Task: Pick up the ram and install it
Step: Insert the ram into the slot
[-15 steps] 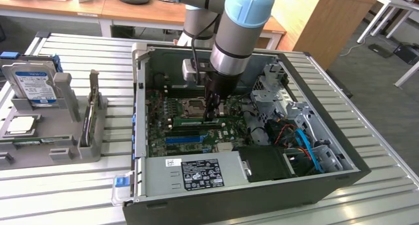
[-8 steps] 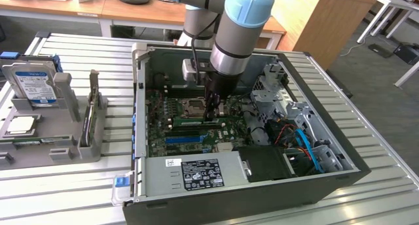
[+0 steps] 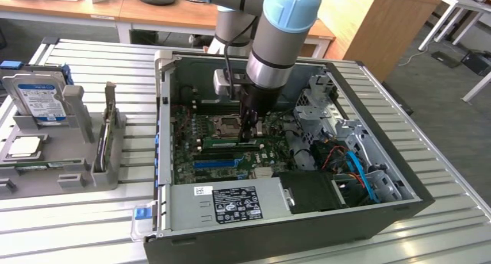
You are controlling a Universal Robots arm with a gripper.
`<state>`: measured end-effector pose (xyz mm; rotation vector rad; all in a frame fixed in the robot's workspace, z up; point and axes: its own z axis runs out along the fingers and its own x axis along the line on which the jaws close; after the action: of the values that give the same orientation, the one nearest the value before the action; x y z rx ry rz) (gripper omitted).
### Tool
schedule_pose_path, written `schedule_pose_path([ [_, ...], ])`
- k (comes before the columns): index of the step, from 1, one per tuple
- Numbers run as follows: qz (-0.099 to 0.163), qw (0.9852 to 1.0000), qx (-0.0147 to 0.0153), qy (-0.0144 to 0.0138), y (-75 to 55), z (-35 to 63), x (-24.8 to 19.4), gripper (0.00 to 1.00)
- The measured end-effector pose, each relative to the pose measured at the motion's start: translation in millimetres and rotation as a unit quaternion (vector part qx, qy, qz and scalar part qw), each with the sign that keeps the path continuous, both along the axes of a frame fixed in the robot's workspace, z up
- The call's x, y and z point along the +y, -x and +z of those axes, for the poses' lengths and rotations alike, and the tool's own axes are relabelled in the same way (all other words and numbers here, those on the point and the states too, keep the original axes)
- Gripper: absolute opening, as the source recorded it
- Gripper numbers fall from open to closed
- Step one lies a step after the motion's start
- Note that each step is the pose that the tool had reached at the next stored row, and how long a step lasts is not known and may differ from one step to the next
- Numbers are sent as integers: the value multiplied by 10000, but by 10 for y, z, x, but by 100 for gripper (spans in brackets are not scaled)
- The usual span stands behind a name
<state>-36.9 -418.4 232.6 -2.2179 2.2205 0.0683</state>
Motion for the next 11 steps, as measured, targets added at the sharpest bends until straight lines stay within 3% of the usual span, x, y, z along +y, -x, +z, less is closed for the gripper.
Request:
schedule_pose_path([
  [11, 0, 10000, 1, 1, 0, -7, 3, 12],
])
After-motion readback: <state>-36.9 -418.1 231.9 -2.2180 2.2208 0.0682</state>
